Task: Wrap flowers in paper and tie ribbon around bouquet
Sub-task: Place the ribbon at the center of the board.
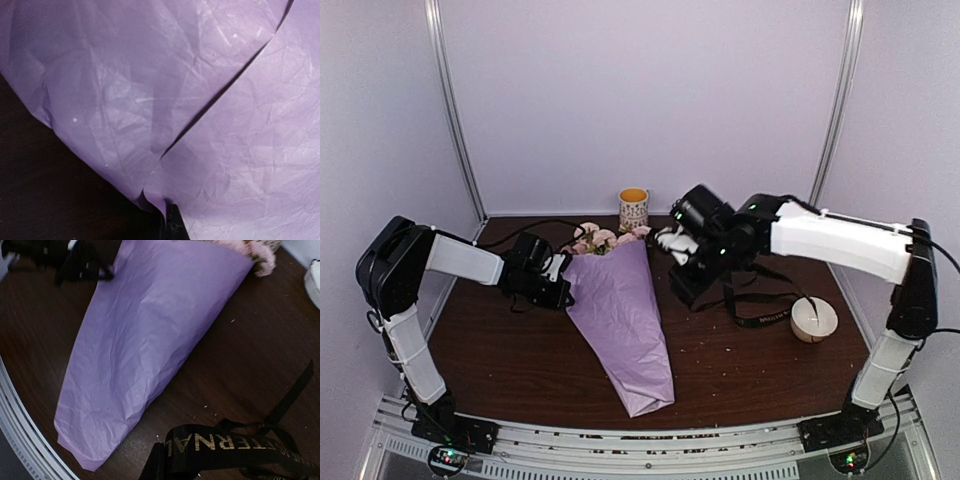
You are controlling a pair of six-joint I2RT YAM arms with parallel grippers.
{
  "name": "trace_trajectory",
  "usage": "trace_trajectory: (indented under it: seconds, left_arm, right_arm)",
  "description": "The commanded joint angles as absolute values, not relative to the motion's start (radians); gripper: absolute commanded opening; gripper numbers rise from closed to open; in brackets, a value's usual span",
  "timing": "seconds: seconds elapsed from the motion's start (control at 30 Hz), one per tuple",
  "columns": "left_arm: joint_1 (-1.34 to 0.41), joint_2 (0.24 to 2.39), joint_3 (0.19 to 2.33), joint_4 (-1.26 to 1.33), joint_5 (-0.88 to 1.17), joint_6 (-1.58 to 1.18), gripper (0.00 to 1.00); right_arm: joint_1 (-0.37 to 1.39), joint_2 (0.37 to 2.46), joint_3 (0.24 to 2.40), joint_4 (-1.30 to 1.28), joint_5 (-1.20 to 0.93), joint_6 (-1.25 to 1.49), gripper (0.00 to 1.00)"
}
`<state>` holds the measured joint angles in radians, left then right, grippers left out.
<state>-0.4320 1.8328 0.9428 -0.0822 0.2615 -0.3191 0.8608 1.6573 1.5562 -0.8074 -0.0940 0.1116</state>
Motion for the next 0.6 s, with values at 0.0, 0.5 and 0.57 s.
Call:
trace_trajectory:
  seconds: [0.0, 0.5, 0.57]
  left_arm:
    - [-0.427, 1.863, 0.944, -0.169, 0.238, -0.301, 0.0]
    - [-0.427, 1.87, 0.948, -0.173, 0.233, -0.301, 0.0]
    - [-0.428, 1.871, 0.95, -0.176, 0.232, -0.301, 0.0]
  right_arm:
    - [0.972, 1.756, 1.555, -1.01, -0.216, 0.015, 0.14]
    - [0.946, 1.65, 1.409, -0.62, -0.176, 0.128, 1.0]
    - [0.909, 1.651, 1.354, -0.496, -0.188, 0.198, 1.0]
